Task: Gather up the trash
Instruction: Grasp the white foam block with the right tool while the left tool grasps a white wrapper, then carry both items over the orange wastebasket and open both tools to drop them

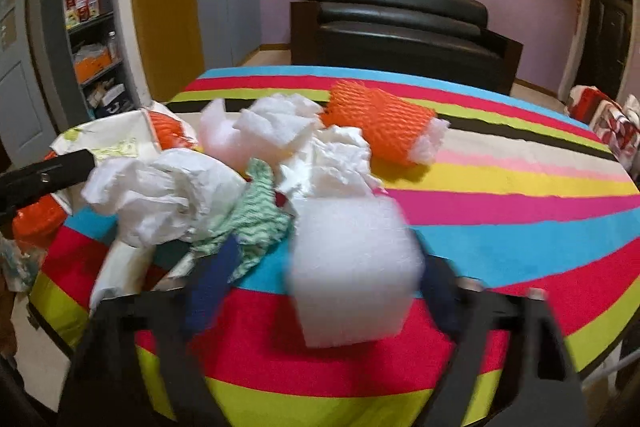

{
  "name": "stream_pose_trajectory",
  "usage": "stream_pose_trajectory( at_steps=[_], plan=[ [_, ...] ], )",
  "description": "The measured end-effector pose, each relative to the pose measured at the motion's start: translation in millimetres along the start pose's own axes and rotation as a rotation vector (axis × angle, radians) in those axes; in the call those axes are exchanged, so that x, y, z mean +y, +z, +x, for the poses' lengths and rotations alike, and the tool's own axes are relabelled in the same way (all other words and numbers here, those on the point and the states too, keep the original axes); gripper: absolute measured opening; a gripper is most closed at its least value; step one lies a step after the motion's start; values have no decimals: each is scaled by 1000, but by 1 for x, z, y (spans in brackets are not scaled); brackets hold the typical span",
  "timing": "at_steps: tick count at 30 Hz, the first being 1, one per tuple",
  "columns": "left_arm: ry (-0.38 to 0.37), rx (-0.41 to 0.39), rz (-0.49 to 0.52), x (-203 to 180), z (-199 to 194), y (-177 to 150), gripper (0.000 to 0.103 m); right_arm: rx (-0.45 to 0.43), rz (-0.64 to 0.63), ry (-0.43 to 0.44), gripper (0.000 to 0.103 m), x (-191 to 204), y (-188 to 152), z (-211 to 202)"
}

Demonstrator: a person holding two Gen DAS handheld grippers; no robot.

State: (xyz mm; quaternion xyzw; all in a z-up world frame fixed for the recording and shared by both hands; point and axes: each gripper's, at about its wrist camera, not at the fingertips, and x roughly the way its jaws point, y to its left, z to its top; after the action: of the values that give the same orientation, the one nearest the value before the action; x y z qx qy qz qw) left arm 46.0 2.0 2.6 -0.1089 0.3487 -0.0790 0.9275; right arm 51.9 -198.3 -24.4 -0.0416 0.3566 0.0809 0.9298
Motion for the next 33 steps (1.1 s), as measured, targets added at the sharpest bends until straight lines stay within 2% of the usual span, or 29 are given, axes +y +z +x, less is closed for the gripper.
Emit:
stream_pose_trajectory(
  at_steps=[4,10,18,26,33],
  plan=[
    [1,-16,19,-3,-4,1,51,-2,36,12,51,-9,2,-3],
    [0,-51,26,-1,-16,6,51,-78,52,22,51,-7,18,-25],
    [29,-108,7,14,-37,19,51,-160,50,79,51,24,53,-46],
    [100,-166,-49,58,-67,32,51,-192,24,152,51,66,79,-52],
    [182,-197,-113,109,-95,34,51,-199,-21,223,51,115,89,-47]
  ],
)
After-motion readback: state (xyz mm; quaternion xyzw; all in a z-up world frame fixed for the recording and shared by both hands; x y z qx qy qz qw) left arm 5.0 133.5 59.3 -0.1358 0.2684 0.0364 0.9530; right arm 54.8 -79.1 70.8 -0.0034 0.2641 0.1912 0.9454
